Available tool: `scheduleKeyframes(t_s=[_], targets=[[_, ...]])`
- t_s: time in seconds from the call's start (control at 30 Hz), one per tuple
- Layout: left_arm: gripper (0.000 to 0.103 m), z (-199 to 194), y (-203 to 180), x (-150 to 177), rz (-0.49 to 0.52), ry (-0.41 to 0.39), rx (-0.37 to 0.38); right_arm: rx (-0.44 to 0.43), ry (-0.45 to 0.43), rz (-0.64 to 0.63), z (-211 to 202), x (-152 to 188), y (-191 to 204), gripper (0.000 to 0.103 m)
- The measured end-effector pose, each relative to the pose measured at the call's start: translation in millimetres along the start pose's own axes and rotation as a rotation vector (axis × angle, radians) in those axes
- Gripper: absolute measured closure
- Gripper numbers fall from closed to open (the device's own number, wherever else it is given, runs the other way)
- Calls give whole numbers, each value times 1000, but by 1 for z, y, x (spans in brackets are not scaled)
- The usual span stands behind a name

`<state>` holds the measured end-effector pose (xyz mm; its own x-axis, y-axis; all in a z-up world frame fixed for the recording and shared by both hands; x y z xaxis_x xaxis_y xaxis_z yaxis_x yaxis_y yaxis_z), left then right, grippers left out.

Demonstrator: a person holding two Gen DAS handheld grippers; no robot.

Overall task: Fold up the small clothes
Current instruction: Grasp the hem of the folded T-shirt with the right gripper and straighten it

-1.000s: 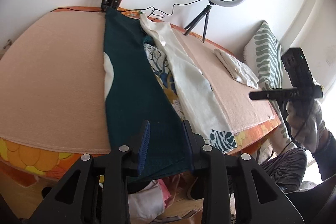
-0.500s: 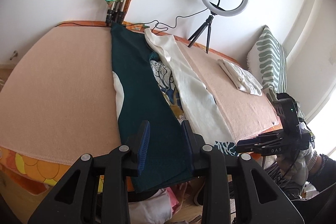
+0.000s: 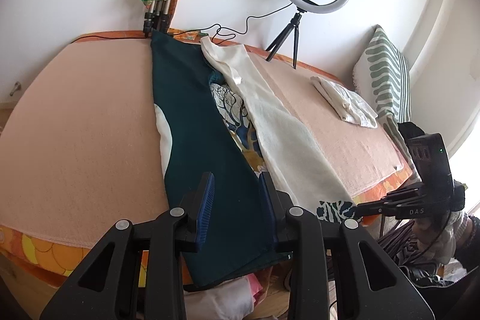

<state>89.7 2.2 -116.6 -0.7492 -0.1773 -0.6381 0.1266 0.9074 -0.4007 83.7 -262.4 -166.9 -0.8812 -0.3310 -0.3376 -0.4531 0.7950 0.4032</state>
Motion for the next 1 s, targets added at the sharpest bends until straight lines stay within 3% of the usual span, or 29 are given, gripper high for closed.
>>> scheduleKeyframes(t_s=[0.17,0.37,0.57,0.67,0.73,0.8,0.87,0.93,1.0], targets=[[74,7,-6,-4,32,19,2,31,87,-47,14,12,2,100],[74,18,-26,-7,91,51,39,38,-25,-55,-27,-23,-5,100],[74,29,-13,-2,122,98,-16,49,-112,-12,-39,-60,-29,98],[74,25,12,-10,92,120,-49,41,-130,4,-31,-68,-35,98],[74,8,34,-31,13,63,-69,41,-145,14,-26,-71,-37,98],[74,-16,56,-58,-111,-48,-40,19,-152,16,-21,-73,-35,98],[74,-26,71,-73,-161,-100,-52,8,-145,6,-16,-74,-29,98],[74,-24,80,-79,-179,-84,-39,13,-131,-12,-12,-73,-23,98],[74,-14,85,-75,-188,-20,-23,25,-123,-23,-10,-71,-20,94]])
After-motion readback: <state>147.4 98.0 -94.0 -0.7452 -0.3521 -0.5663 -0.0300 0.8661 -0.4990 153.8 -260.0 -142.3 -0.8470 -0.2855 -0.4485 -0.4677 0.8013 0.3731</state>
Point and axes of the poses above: each gripper's, at about its wrist camera, not at the fingertips, and z roughly the way its jaws point, y to its left, x to its underside, the point moved 6 cm from there along z, roughly the way its jaws point, and after that the axes turned 6 degrees about -z, right-handed, at the moved point
